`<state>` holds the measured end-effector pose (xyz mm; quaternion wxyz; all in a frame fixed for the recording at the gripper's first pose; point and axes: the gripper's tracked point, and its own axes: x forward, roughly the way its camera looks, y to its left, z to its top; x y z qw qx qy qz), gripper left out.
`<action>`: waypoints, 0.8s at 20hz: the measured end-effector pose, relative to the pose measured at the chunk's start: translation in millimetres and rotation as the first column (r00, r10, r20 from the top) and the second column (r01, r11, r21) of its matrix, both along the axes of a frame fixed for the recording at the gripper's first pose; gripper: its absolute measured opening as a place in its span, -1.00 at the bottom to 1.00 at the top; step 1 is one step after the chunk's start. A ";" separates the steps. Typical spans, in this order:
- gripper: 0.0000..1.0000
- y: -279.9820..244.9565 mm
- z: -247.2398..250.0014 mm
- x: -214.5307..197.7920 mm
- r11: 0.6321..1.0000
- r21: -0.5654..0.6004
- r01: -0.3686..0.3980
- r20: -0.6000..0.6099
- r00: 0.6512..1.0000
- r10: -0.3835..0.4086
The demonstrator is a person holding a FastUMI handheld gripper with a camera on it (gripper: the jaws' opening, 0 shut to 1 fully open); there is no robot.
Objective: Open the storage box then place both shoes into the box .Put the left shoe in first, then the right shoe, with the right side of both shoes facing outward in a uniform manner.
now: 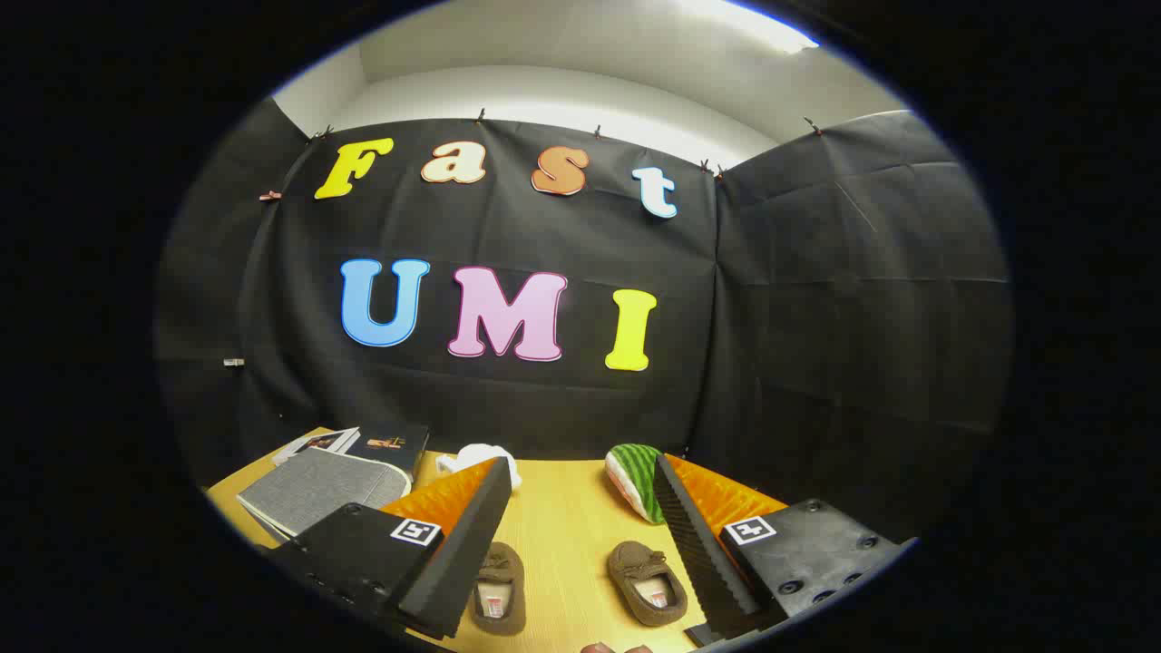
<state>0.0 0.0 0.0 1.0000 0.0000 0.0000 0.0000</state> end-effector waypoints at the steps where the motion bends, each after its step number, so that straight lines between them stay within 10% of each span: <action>1: 0.94 0.3 -0.3 -0.7 1.000 0.003 0.000 -0.003 1.000 0.000; 16: 0.94 17.2 -20.7 16.9 0.999 0.037 -0.028 -0.088 0.996 0.032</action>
